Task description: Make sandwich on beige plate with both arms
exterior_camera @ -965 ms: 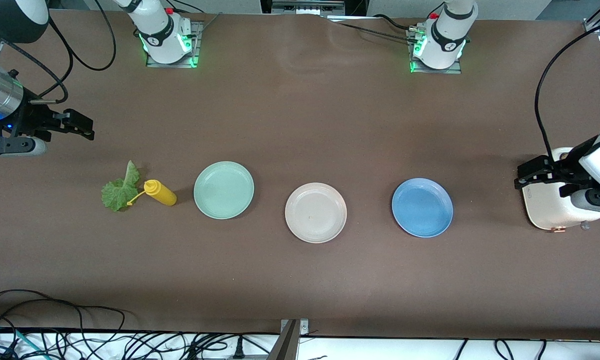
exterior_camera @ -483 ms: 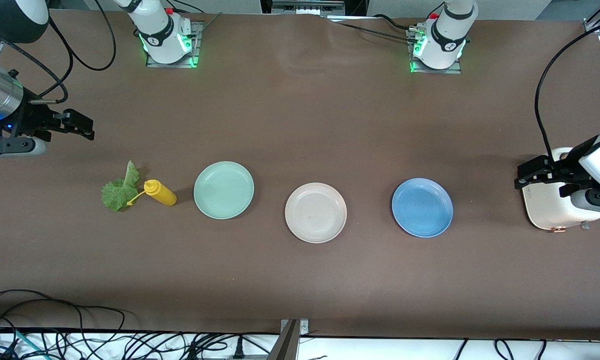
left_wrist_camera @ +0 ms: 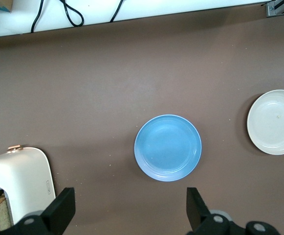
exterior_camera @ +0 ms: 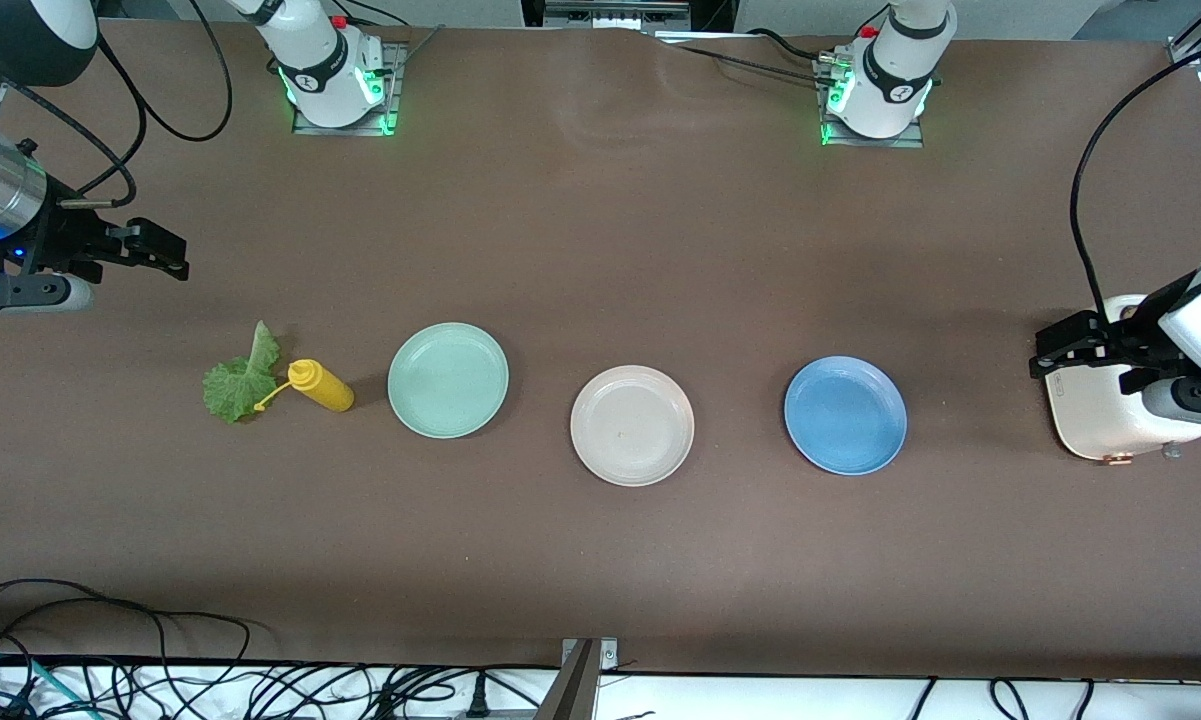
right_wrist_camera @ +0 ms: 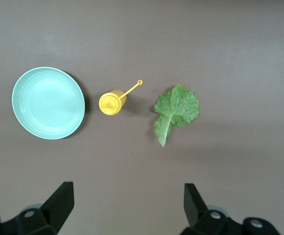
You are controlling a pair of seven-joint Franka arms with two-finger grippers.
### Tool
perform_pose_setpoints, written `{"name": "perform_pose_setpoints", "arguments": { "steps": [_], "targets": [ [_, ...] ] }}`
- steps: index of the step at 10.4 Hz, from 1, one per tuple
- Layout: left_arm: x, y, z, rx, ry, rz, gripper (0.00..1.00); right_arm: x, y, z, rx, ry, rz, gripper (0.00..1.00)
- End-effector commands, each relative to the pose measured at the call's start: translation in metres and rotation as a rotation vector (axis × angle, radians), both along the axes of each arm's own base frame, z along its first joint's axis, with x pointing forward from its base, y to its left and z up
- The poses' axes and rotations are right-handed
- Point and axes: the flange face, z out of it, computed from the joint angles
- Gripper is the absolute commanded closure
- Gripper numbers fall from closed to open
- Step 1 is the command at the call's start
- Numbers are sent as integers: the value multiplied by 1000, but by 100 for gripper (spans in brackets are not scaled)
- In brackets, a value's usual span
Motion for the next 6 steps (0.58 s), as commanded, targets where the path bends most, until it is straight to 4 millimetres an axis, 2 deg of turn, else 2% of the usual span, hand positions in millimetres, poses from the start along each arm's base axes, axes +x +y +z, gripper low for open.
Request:
{"name": "perform_pose_setpoints", "arguments": {
  "steps": [1,6],
  "targets": [
    [-2,4,5,-4,-6,15,0,-1,1,7,-14,-6,-14,0],
    [-5,21,-9,108,40,31,0,-1,1,7,-11,-6,-14,0]
  ]
}}
